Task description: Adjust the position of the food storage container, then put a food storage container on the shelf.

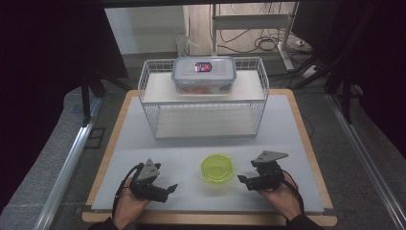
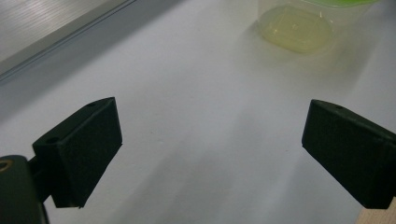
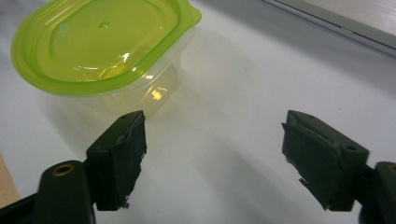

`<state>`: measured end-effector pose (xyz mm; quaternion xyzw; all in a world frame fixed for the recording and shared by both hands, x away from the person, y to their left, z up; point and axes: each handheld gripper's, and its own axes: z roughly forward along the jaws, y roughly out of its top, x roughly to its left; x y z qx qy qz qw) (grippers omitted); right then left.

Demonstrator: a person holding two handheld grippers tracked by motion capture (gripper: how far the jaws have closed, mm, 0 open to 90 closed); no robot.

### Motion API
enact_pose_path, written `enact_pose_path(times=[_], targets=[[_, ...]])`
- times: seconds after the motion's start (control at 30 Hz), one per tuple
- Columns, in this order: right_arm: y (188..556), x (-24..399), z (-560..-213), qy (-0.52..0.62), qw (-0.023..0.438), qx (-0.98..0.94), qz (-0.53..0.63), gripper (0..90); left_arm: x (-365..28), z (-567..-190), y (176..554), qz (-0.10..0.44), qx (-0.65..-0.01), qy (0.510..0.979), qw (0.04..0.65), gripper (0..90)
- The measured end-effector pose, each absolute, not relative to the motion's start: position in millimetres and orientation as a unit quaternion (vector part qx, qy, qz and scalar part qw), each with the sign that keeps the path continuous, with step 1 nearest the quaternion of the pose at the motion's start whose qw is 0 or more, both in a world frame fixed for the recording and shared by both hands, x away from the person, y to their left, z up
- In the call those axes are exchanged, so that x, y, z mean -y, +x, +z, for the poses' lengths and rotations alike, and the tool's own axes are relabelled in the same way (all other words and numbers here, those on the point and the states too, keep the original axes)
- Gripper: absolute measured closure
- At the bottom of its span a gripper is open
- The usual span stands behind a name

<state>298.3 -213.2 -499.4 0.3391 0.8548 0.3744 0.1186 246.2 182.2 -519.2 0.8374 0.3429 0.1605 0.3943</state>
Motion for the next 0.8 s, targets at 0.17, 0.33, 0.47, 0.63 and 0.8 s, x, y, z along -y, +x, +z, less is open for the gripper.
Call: enact_pose_path(times=[0.17,0.33,0.47,0.63,0.8], targets=[[298.2,214.3,-502.4,0.338,0.119,-0.855,0.374,13.0,-181.4,-519.7,246.4,0.161,-0.342,0.838,0.394,4.9],[298.3,212.8,-502.5,0.332,0.121,-0.859,0.370,9.6,-182.0,-520.5,246.7,0.159,-0.341,0.838,0.394,4.9],[297.6,211.4,-503.1,0.330,0.120,-0.864,0.362,3.8,-182.3,-520.1,246.7,0.160,-0.341,0.838,0.395,4.9],[295.7,212.2,-498.5,0.346,0.111,-0.862,0.354,11.1,-181.4,-520.6,246.8,0.160,-0.340,0.839,0.394,4.8],[293.9,217.7,-487.6,0.371,0.074,-0.841,0.387,33.9,-181.1,-519.9,246.7,0.161,-0.339,0.840,0.393,4.9]])
